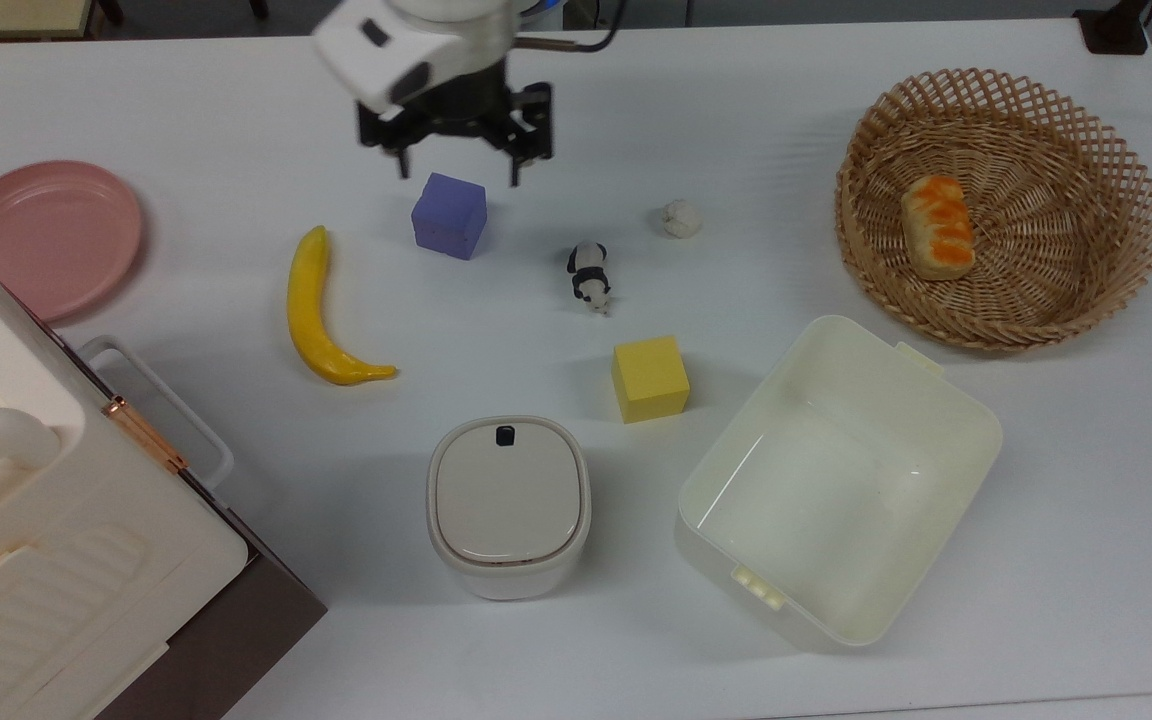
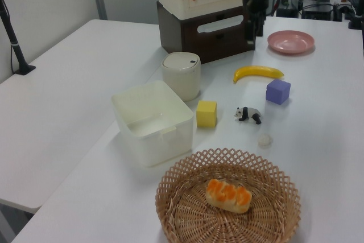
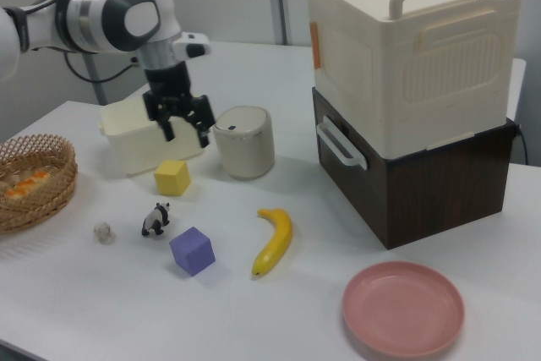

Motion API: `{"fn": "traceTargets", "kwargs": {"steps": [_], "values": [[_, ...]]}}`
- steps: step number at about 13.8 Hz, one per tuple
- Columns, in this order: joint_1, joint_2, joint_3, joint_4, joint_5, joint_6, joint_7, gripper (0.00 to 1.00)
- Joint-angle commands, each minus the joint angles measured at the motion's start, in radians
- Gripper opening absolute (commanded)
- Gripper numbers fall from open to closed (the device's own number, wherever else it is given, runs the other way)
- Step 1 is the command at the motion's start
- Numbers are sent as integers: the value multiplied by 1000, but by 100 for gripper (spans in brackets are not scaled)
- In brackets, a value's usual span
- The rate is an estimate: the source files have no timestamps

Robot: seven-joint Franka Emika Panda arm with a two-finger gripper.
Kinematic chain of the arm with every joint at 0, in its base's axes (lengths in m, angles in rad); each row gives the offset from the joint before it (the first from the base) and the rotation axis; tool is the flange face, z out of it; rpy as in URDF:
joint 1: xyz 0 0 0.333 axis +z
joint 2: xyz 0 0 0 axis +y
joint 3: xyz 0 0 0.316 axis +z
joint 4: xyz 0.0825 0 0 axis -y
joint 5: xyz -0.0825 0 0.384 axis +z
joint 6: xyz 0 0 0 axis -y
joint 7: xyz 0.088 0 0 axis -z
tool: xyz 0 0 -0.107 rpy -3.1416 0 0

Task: Open the trash can
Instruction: 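Move the gripper over the small cream trash can and lower it, then grip the trash can lid edge and lift it open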

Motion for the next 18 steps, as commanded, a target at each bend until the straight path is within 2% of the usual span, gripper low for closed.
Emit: {"fn": "traceTargets", "kwargs": {"steps": [1,2,3,6,7,9,10,11,12,18], "values": [[0,12,-74,-20,17,195,-25,96],[0,31,-82,-7,18,251,-23,95],[0,55,-87,1,25,312,-22,89],[23,140,-87,12,92,622,-6,51],[33,161,-85,12,101,685,-5,44],[58,207,-85,23,107,745,11,40],[67,232,-87,58,106,765,29,36],[82,271,-87,94,104,776,38,26],[99,302,-87,127,104,800,40,22],[124,344,-87,124,100,847,34,20]]}}
